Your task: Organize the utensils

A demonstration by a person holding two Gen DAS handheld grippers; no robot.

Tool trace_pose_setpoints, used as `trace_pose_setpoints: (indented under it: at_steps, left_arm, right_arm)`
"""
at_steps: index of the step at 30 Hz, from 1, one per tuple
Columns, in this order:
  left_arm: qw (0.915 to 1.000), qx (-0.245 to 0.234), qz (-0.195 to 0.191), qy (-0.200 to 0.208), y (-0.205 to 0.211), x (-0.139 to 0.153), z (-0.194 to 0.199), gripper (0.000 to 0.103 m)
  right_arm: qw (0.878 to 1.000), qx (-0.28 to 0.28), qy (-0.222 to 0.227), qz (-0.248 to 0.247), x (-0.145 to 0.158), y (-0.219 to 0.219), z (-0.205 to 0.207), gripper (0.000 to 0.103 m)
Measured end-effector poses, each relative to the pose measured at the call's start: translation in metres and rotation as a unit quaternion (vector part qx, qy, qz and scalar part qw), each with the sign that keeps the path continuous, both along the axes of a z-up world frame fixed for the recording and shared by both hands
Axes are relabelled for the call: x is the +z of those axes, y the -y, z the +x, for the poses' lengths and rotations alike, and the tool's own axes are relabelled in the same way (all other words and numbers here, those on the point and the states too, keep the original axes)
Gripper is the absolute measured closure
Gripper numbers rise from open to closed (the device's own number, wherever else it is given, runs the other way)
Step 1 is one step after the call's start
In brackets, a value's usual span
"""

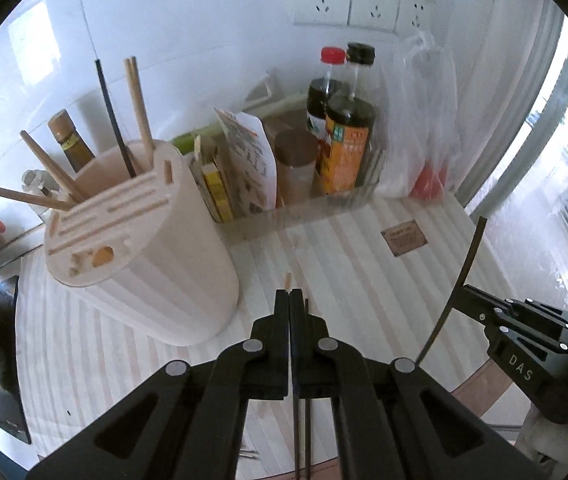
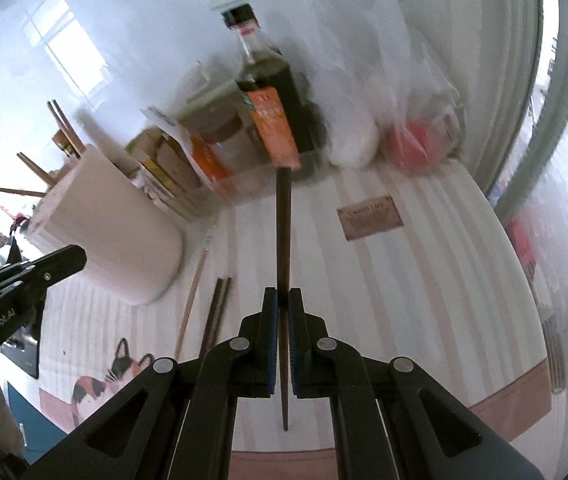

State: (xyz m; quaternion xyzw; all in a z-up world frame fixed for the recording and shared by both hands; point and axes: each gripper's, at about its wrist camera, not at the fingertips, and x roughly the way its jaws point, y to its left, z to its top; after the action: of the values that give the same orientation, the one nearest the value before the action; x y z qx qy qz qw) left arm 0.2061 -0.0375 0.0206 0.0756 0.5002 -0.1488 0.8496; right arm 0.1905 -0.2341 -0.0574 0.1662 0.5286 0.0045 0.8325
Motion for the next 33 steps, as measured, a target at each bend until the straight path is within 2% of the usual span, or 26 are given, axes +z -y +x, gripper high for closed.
trace_pose_setpoints:
  at_steps: [2,4,5,6,10,11,15,19,21,22,23,24,25,26,28,33]
  left_arm:
    - [0.9999,-0.002,-0.01,-0.007,-0.004,-0.001,0.003,0.103]
    - [0.9988,-0.003,-0.035,-0.034,-0.011,-0.008,0.006,0.102]
    - [0.9975,-0.001,-0.05,-0.05,-0.018,-0.014,0.01,0.098]
    - [0.9967,0.0,-0.05,-0.063,-0.022,-0.021,0.012,0.097]
    - [0.9953,0.009,-0.014,-0.096,-0.032,-0.062,0.02,0.071]
    - [0.9947,0.012,0.002,-0.102,-0.035,-0.076,0.023,0.069]
    - [0.9906,0.011,0.059,-0.123,-0.037,-0.121,0.031,0.069]
    - [0.9837,-0.012,0.13,-0.124,-0.027,-0.158,0.03,0.069]
    - [0.9791,-0.022,0.153,-0.133,-0.021,-0.174,0.03,0.069]
    - [0.9772,-0.025,0.163,-0.133,-0.019,-0.179,0.029,0.069]
    - [0.9759,-0.026,0.169,-0.136,-0.018,-0.185,0.029,0.069]
    - [0.9783,-0.023,0.163,-0.125,-0.018,-0.184,0.028,0.068]
    - [0.9776,-0.023,0.167,-0.126,-0.018,-0.186,0.028,0.07]
    - [0.9788,-0.022,0.162,-0.124,-0.018,-0.186,0.028,0.08]
    - [0.9788,-0.019,0.158,-0.129,-0.017,-0.188,0.026,0.098]
    - [0.9806,0.007,0.148,-0.129,-0.025,-0.186,0.015,0.099]
  right_arm:
    - [1.0,0.004,0.005,0.002,0.004,-0.003,0.004,0.099]
    - [1.0,0.006,0.001,0.006,0.003,-0.004,0.006,0.099]
    - [1.0,0.005,-0.004,0.01,0.001,-0.004,0.007,0.1]
    - [1.0,0.004,-0.012,0.018,-0.002,-0.002,0.008,0.103]
    - [0.997,0.003,-0.056,0.044,-0.025,0.005,0.011,0.103]
    - [0.997,0.002,-0.068,0.046,-0.032,0.007,0.012,0.103]
    - [0.989,0.001,-0.136,0.064,-0.075,0.014,0.018,0.103]
    - [0.982,-0.01,-0.166,0.086,-0.1,0.016,0.022,0.102]
    - [0.98,-0.013,-0.177,0.09,-0.109,0.013,0.024,0.1]
    - [0.979,-0.014,-0.181,0.091,-0.113,0.012,0.025,0.095]
    - [0.978,-0.013,-0.186,0.092,-0.117,0.009,0.026,0.088]
    - [0.977,-0.013,-0.19,0.093,-0.121,0.007,0.028,0.084]
    - [0.977,-0.014,-0.192,0.091,-0.124,0.004,0.029,0.075]
    - [0.977,-0.014,-0.194,0.088,-0.127,0.002,0.03,0.068]
    - [0.976,-0.019,-0.199,0.081,-0.131,-0.004,0.034,0.066]
    - [0.976,-0.017,-0.21,0.053,-0.144,-0.025,0.039,0.066]
